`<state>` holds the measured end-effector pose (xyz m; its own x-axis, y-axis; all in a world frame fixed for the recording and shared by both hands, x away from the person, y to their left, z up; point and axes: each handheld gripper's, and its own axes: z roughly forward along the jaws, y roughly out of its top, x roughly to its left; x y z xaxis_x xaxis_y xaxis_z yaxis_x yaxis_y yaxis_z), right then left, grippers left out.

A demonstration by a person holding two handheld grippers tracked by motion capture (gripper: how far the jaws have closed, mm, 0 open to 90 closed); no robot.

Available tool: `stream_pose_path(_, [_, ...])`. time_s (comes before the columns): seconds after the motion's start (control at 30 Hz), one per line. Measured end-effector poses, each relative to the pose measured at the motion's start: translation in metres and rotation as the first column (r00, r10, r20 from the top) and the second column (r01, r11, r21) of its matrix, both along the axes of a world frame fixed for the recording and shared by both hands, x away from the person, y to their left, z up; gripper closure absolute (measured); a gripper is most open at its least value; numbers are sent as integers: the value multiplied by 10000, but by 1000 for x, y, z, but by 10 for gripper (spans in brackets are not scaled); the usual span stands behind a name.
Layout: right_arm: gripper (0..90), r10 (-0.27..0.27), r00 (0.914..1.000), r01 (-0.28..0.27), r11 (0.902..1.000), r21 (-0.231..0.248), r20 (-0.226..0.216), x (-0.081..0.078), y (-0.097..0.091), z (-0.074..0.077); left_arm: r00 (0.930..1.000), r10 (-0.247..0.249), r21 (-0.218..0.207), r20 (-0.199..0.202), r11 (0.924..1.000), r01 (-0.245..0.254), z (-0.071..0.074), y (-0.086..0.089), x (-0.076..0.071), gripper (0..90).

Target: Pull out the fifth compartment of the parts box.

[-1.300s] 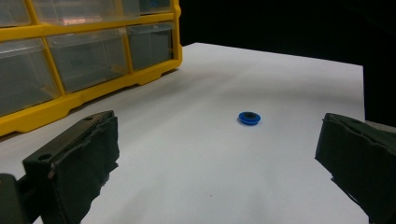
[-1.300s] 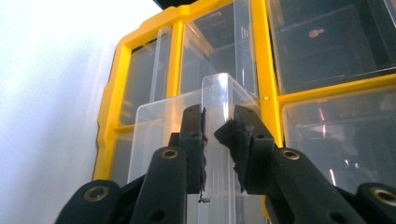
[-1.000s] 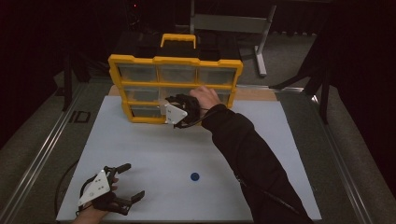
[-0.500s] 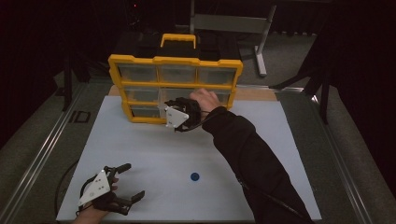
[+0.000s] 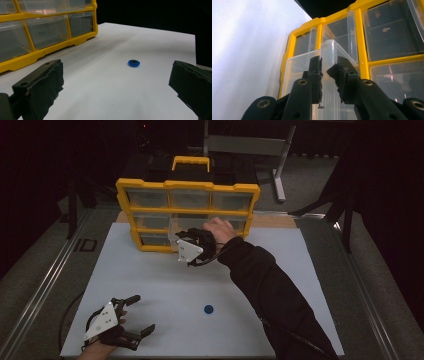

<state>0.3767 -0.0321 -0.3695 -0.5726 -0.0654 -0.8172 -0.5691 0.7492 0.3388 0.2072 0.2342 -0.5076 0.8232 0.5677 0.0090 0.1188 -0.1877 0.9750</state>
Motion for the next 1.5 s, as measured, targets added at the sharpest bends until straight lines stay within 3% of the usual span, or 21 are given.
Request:
stream_pose_path(0.43, [748, 14, 9999, -12, 9998, 202, -127, -3, -2, -2, 10000, 9, -23, -6, 10000, -9, 0, 0, 0, 0])
stream_pose_path(1.43, [744, 102, 9989, -95, 9998, 161, -450, 1, -1, -5, 10000, -10, 16, -14, 10000, 10, 0, 0, 0, 0])
stream_pose_path(1.5, [735, 80, 9980, -72, 9999, 133, -628, 1, -1, -3, 10000, -11, 11, -17, 10000, 11, 0, 0, 0, 0])
